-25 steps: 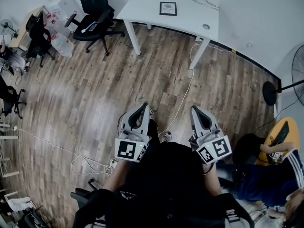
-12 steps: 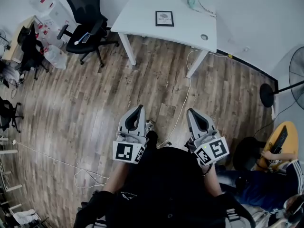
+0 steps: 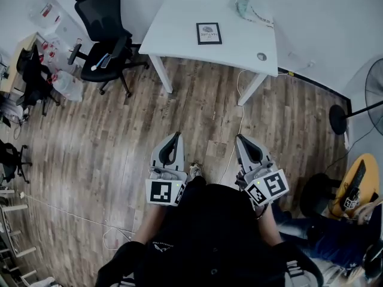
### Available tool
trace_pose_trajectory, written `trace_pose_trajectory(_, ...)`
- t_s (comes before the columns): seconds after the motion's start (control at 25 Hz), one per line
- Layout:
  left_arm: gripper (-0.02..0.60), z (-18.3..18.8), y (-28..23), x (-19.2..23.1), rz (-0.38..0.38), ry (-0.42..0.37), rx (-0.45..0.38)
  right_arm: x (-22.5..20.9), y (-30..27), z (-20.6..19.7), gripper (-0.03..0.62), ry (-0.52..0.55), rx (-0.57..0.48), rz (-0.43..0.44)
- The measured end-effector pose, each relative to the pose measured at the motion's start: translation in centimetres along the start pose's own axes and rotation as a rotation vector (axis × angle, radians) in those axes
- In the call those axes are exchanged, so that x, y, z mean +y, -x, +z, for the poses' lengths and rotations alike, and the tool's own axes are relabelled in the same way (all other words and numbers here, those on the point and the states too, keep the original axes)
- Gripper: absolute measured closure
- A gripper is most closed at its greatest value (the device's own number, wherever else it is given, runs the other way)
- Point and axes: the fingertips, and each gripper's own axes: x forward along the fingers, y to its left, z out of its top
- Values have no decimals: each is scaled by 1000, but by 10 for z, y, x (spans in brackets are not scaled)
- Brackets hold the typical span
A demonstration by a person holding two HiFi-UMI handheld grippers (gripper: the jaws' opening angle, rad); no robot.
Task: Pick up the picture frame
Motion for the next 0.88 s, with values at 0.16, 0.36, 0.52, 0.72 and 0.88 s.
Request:
trace_pose_trajectory(0.16, 577, 1, -21, 27, -36, -28, 2, 7, -33, 4, 595, 20, -17, -4)
trace_pose_trajectory(0.36, 577, 1, -37, 47, -70, 3, -15, 0, -53, -5, 595, 6, 8, -41)
trace_pose_trajectory(0.52, 577, -4, -40, 58, -65, 8, 5, -6, -62, -6, 595, -18, 18, -61)
trace_pose_trajectory(0.72, 577, -12, -52, 72, -51, 26, 28, -13, -78, -4, 595, -6, 25, -52)
trace_pose_trajectory(0.88, 577, -19, -67, 72, -39, 4, 35, -31, -89, -11, 595, -17, 46, -48)
